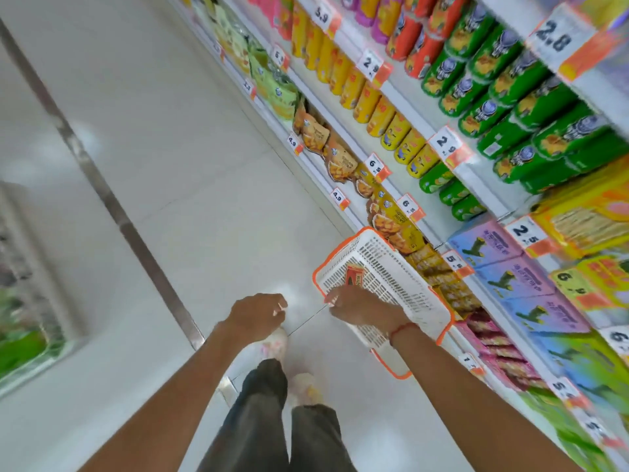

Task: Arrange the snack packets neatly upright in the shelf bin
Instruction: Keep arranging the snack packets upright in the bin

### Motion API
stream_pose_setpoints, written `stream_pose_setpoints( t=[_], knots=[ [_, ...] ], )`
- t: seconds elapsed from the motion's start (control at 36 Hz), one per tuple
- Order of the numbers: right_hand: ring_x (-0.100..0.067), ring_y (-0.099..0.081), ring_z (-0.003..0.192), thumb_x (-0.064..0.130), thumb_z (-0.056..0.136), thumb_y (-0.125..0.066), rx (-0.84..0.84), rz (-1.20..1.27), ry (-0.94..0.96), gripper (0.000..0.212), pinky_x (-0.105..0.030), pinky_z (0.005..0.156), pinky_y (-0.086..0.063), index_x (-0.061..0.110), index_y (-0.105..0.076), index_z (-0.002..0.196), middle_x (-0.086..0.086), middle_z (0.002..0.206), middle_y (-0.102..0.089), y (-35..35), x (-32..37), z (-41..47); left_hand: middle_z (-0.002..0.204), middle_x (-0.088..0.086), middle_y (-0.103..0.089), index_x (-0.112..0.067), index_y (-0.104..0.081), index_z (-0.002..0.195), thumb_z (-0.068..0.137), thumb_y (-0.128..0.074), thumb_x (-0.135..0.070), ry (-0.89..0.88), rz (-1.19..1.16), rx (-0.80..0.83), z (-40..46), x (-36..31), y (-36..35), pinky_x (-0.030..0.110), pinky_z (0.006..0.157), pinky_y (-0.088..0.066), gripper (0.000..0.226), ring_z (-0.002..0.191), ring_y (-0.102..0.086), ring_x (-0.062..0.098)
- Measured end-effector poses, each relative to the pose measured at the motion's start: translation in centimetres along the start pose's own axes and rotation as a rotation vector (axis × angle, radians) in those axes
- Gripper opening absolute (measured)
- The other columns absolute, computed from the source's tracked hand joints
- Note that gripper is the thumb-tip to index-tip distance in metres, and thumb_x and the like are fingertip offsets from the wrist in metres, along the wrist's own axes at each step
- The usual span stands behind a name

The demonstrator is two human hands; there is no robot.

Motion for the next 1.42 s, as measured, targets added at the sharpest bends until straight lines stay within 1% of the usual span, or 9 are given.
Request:
stream_pose_setpoints(
  t=[0.14,0.25,0.39,0.47,0.67,0.81,1.14,1.28,1.42],
  knots=[
    [-0.024,-0.054,0.118,0.023,0.095,-0.051,0.002,-0.058,0.112,0.03,-0.028,0.096,-0.039,0.018,-0.056,0.124,-0.005,0.125,-0.059,-0.4,4.5,-1.5,0.127,-0.011,-0.061,-0.028,-0.056,0.126,0.1,-0.042,-0.033,0.127,-0.163,-0.135,-5.8,1.8,-0.9,0.028,0.096,-0.043,0.03,0.11,-0.06,0.016],
    [-0.027,-0.055,0.118,0.018,0.093,-0.054,0.024,-0.113,0.211,0.029,-0.031,0.098,-0.042,0.017,-0.06,0.121,-0.007,0.117,-0.062,-2.5,8.3,-3.3,0.127,-0.009,-0.062,-0.029,-0.056,0.126,0.1,-0.04,-0.032,0.251,-0.235,-0.22,-10.8,3.5,-3.8,0.029,0.099,-0.043,0.03,0.114,-0.058,0.017],
    [-0.023,-0.056,0.114,0.022,0.092,-0.051,0.05,-0.265,0.332,0.028,-0.029,0.096,-0.042,0.026,-0.06,0.118,-0.002,0.122,-0.062,-6.6,13.1,-4.7,0.127,-0.013,-0.061,-0.03,-0.055,0.127,0.1,-0.04,-0.03,0.399,-0.384,-0.36,-17.1,5.7,-7.7,0.028,0.097,-0.04,0.032,0.118,-0.056,0.015],
    [-0.022,-0.056,0.113,0.022,0.093,-0.05,0.118,-0.391,0.408,0.028,-0.027,0.09,-0.041,0.026,-0.059,0.12,-0.001,0.124,-0.06,-9.4,16.5,-5.5,0.127,-0.015,-0.06,-0.031,-0.054,0.128,0.098,-0.045,-0.035,0.46,-0.526,-0.361,-21.1,7.5,-10.1,0.027,0.097,-0.04,0.032,0.117,-0.055,0.013],
    [-0.021,-0.058,0.11,0.022,0.09,-0.053,0.318,-0.653,0.544,0.031,-0.028,0.091,-0.044,0.026,-0.058,0.12,-0.001,0.12,-0.063,-19.9,23.5,-8.6,0.128,-0.015,-0.059,-0.032,-0.055,0.127,0.095,-0.048,-0.038,0.655,-0.772,-0.412,-30.9,11.5,-18.8,0.027,0.095,-0.04,0.033,0.118,-0.055,0.014],
    [-0.019,-0.054,0.116,0.021,0.09,-0.052,0.429,-0.846,0.633,0.033,-0.029,0.095,-0.043,0.025,-0.057,0.123,0.0,0.124,-0.059,-28.0,29.3,-11.2,0.13,-0.015,-0.058,-0.03,-0.053,0.13,0.097,-0.045,-0.033,0.807,-0.913,-0.458,-36.7,14.8,-24.9,0.028,0.097,-0.038,0.034,0.121,-0.052,0.014],
    [-0.025,-0.057,0.113,0.019,0.091,-0.054,0.53,-1.132,0.751,0.032,-0.03,0.097,-0.043,0.022,-0.059,0.122,-0.005,0.125,-0.061,-47.5,43.9,-15.2,0.128,-0.011,-0.06,-0.028,-0.054,0.129,0.098,-0.045,-0.034,0.94,-1.181,-0.62,-48.8,26.2,-35.9,0.029,0.095,-0.04,0.033,0.117,-0.054,0.016],
    [-0.025,-0.057,0.111,0.02,0.092,-0.053,0.557,-1.206,0.76,0.031,-0.031,0.095,-0.042,0.023,-0.059,0.122,-0.006,0.124,-0.06,-53.6,49.0,-16.3,0.128,-0.01,-0.06,-0.026,-0.055,0.129,0.098,-0.044,-0.029,1.037,-1.231,-0.674,-54.0,31.0,-39.6,0.028,0.085,-0.037,0.033,0.116,-0.055,0.019],
    [-0.026,-0.057,0.113,0.017,0.093,-0.053,0.587,-1.249,0.78,0.031,-0.031,0.094,-0.042,0.019,-0.058,0.124,-0.009,0.127,-0.057,-59.1,55.1,-17.4,0.129,-0.009,-0.059,-0.027,-0.055,0.129,0.098,-0.043,-0.028,1.087,-1.276,-0.683,-58.6,36.6,-41.5,0.031,0.092,-0.038,0.033,0.12,-0.052,0.02]
  ],
)
Point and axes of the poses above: each hand's wrist, its own z-axis towards the middle knuckle, its own y-axis out of the back of the hand, x = y × z, the point moved 1 cm from there along z, towards the middle knuckle
